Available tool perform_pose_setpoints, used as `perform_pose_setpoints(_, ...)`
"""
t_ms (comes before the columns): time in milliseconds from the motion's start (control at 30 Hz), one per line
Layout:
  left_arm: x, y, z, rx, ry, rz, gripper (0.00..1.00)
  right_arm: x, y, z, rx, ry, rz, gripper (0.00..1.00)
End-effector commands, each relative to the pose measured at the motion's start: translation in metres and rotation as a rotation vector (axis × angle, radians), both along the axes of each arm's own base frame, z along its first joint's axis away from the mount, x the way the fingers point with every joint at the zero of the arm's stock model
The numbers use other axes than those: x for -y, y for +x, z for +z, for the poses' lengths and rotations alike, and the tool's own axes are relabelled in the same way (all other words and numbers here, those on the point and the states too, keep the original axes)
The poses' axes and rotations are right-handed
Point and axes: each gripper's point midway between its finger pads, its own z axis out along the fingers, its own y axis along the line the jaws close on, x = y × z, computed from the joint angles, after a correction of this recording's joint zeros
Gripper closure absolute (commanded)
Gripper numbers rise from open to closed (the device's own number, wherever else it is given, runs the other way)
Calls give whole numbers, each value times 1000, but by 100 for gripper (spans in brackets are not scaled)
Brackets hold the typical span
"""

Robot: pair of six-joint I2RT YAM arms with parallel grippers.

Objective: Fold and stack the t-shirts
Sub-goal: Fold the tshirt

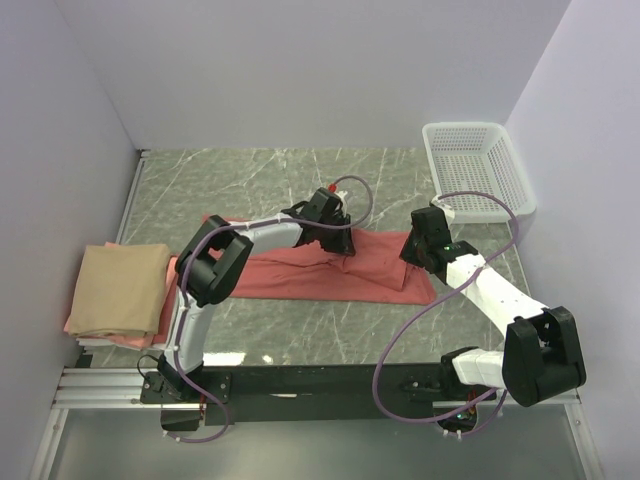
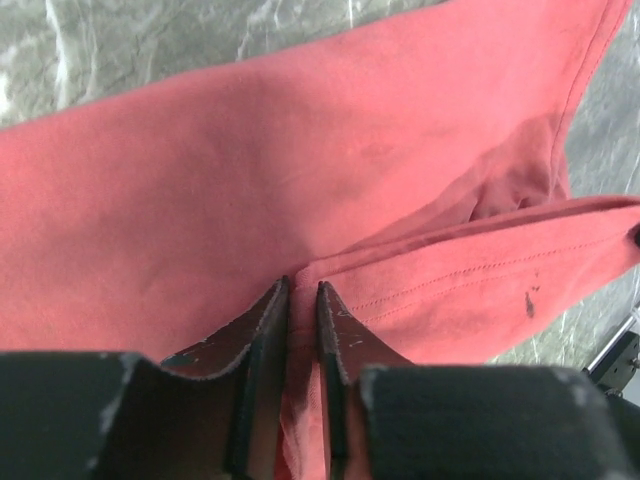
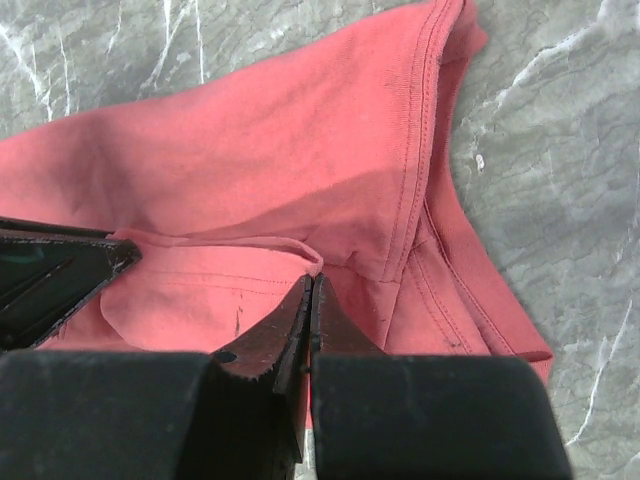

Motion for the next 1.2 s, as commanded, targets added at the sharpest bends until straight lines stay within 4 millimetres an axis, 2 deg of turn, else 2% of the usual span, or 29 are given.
perform_pose_setpoints(0, 10, 7, 50, 102, -116, -3, 79, 0, 7, 7, 41, 11, -13, 98)
perform_pose_setpoints(100, 7, 11, 54, 110, -142, 24, 82, 1, 6, 6, 38, 3, -18, 98)
perform_pose_setpoints(167, 7, 18, 63, 131, -184, 46, 84, 4, 6, 5, 37, -7, -27, 98)
perform_pose_setpoints(200, 5, 17, 60, 126, -187, 53, 85, 5, 5, 3, 31, -13, -30, 98)
perform_pose_setpoints(233, 6, 21, 69, 151, -217, 62, 85, 6, 5, 2, 29, -15, -37, 98)
perform_pose_setpoints(367, 3, 28, 72, 168, -243, 103, 85, 8, 6, 0, 23, -29, -47, 98)
perform_pose_setpoints(533, 4, 34, 66, 173, -257, 130, 84, 11, 16, 4, 39, -37, -69, 98)
perform_pose_setpoints(767, -1, 41, 61, 188, -266, 196, 83, 13, 47, 19, 75, -83, -94, 98)
perform_pose_setpoints(867, -7, 41, 52, 182, -244, 223, 83, 13, 58, 23, 81, -100, -103, 98)
perform_pose_setpoints(1167, -24, 45, 40, 205, -196, 301, 78, 7, 78, 9, 48, -110, -96, 99)
